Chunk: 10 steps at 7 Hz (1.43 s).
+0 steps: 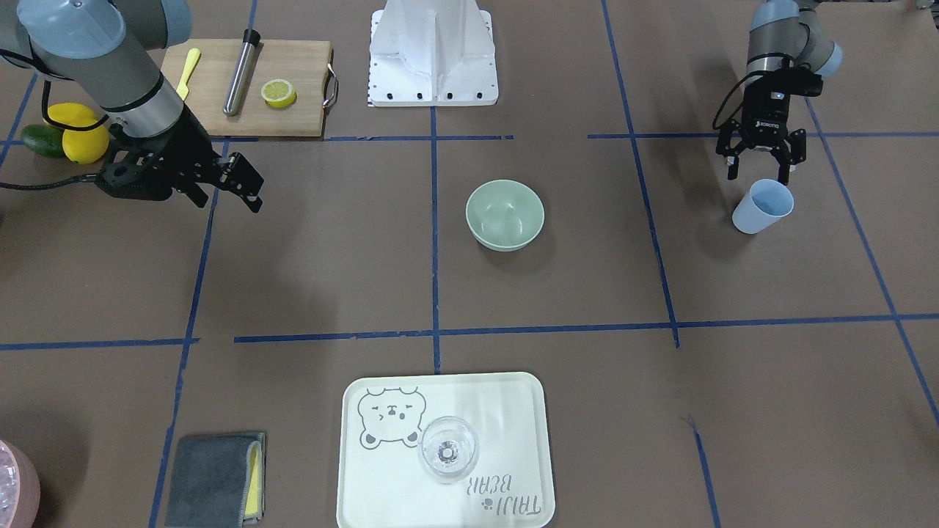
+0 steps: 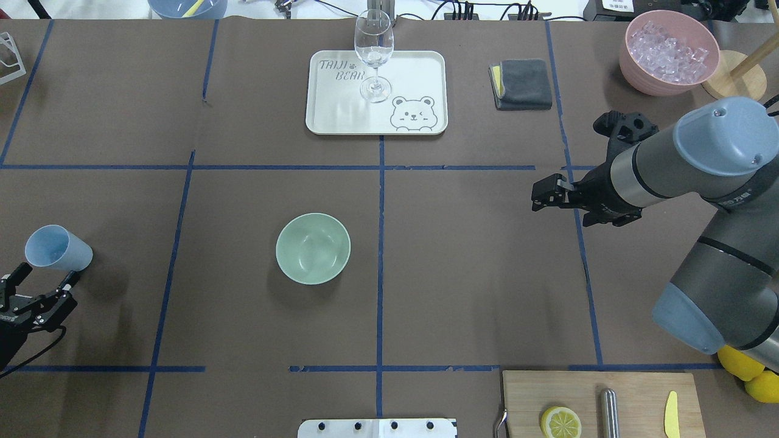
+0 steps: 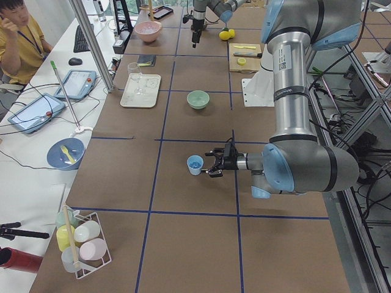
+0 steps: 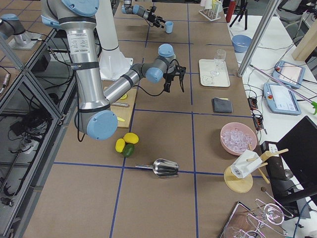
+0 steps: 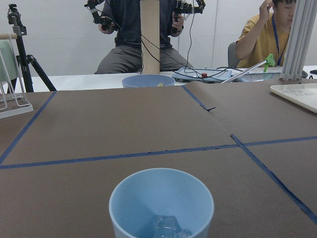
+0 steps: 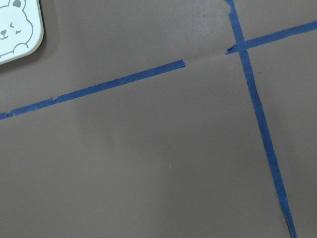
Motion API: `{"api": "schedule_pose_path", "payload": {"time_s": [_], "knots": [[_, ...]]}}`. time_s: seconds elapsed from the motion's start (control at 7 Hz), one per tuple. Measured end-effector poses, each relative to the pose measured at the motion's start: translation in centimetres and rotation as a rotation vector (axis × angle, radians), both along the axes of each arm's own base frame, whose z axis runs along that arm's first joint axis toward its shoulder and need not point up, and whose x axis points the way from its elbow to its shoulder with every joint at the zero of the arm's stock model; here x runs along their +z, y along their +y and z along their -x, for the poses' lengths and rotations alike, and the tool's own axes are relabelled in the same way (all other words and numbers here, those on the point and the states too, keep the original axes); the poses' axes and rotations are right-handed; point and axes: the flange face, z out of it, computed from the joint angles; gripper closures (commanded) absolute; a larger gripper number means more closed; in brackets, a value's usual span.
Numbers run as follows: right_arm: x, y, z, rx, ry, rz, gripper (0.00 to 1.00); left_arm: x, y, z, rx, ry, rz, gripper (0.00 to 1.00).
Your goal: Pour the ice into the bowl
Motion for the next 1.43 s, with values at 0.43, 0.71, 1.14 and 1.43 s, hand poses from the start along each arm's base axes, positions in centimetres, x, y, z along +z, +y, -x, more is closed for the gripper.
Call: {"api": "schedule_pose_path", "payload": {"time_s": [0.43,0.71,1.14,1.43], "knots": [[0.0,0.0,-0.1,0.001,-0.001,0.001,0.0,0.7,-0.9,-0.5,-0.041,-0.011,-0.006,0.01],[0.0,0.0,-0.1,0.001,-0.001,0.002,0.0,1.1,-2.4,0.5,-0.09,-0.023,-0.004,0.01],[0.1,0.0,-0.2,0.0,-0.001,0.004,0.0,1.2,-3.5,-0.9,-0.115,-0.022,-0.003,0.01],[-0.1,0.2,-0.3,-0.002,-0.005,0.002,0.0,1.3,-4.1,-1.5,-0.12,-0.035,0.002,0.01]]}}
